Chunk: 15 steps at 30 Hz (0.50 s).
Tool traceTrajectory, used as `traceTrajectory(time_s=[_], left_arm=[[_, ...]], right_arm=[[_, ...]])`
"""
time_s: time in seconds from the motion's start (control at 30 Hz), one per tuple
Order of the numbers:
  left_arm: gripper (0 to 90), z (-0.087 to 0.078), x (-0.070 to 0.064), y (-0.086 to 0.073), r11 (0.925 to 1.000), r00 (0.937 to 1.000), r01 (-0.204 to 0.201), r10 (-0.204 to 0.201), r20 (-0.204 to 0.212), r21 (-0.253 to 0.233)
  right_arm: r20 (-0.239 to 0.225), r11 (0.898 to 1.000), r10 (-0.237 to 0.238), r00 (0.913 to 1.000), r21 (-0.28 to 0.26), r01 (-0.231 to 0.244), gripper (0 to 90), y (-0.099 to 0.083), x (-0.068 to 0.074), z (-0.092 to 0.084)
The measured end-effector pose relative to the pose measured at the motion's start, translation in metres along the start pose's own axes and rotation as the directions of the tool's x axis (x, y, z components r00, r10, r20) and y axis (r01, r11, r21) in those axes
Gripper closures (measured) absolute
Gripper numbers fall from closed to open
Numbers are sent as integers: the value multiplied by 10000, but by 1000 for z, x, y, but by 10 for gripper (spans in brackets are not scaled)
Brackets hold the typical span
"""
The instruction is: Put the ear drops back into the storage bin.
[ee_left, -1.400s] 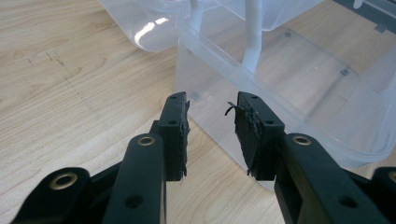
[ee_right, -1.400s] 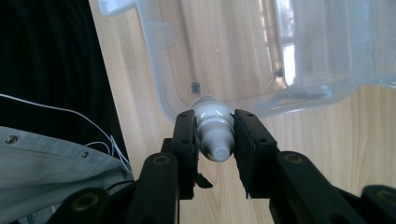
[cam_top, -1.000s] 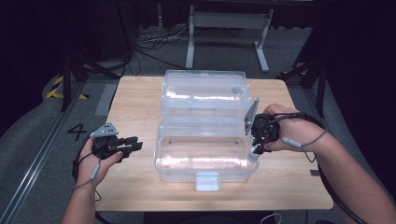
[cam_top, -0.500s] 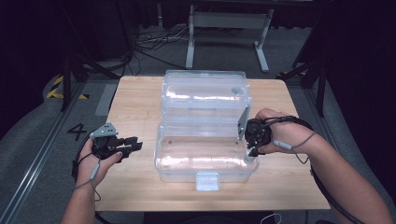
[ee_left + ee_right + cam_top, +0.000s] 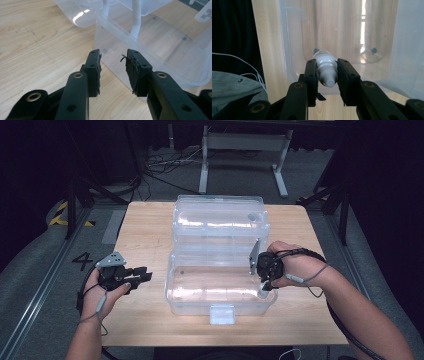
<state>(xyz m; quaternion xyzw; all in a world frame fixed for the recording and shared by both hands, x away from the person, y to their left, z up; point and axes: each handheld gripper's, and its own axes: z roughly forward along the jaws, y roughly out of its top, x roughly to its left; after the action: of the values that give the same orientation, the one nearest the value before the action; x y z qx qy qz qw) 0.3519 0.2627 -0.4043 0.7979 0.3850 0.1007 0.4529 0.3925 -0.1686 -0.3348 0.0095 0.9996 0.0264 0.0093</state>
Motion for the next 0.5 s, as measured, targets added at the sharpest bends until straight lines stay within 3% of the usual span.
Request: traceTrajectory(time_s=[0.5], left_arm=[[645,0,0,0,10000,10000,13,-13,-28,33]], right_arm=[[-174,9998,52,9998,210,-48,709,3,-4,22]])
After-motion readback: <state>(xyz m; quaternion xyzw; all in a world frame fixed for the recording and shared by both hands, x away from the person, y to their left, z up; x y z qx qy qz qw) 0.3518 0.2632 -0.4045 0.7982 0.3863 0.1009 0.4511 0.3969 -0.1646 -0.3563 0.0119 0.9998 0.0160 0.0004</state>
